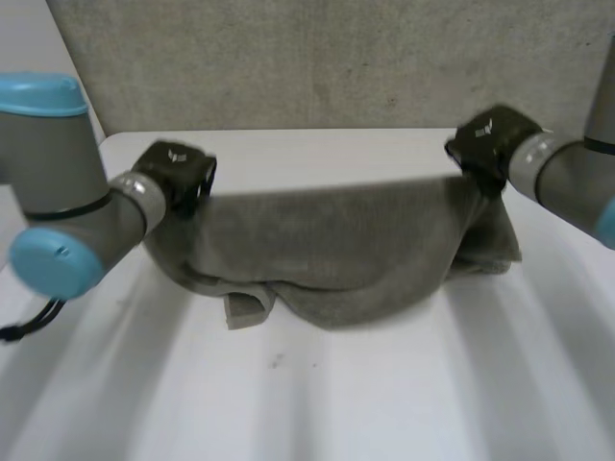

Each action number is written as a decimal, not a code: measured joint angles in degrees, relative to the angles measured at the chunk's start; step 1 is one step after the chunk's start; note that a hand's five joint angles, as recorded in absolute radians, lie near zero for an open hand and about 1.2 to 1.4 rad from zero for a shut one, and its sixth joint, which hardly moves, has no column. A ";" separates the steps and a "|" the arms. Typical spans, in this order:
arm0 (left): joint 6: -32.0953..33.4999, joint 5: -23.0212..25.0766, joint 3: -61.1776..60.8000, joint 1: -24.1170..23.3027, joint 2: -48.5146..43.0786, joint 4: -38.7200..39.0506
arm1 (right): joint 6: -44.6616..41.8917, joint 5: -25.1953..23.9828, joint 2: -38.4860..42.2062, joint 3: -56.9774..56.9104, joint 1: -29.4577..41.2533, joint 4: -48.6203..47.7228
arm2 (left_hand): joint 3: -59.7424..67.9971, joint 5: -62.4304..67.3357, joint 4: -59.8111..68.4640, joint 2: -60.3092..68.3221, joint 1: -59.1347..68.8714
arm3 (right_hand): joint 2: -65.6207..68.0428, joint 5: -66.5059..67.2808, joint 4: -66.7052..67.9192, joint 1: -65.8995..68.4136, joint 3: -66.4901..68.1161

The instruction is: Fold the laundry

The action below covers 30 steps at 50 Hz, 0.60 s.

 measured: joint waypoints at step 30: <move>-5.70 -5.34 -12.85 0.17 7.05 40.46 | 1.07 2.76 -6.38 16.25 2.64 -45.14 | 0.05 0.39 0.01 0.04 0.61 | 0.00 0.34 0.01 0.00 0.00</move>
